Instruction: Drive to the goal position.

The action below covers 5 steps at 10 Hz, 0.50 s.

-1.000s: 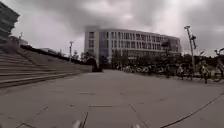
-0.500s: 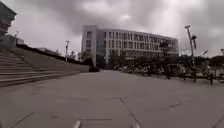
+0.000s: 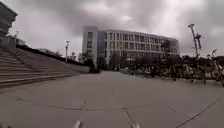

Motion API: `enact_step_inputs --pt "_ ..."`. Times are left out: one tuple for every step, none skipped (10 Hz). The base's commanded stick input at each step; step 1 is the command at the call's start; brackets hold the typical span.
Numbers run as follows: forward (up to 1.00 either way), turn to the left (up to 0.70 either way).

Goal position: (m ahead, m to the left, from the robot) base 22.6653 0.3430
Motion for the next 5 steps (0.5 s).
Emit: enact_step_inputs --pt "0.85 0.0" --pt "0.85 0.0" --pt "0.85 0.0" --pt "0.85 0.0" --pt "0.85 0.0"
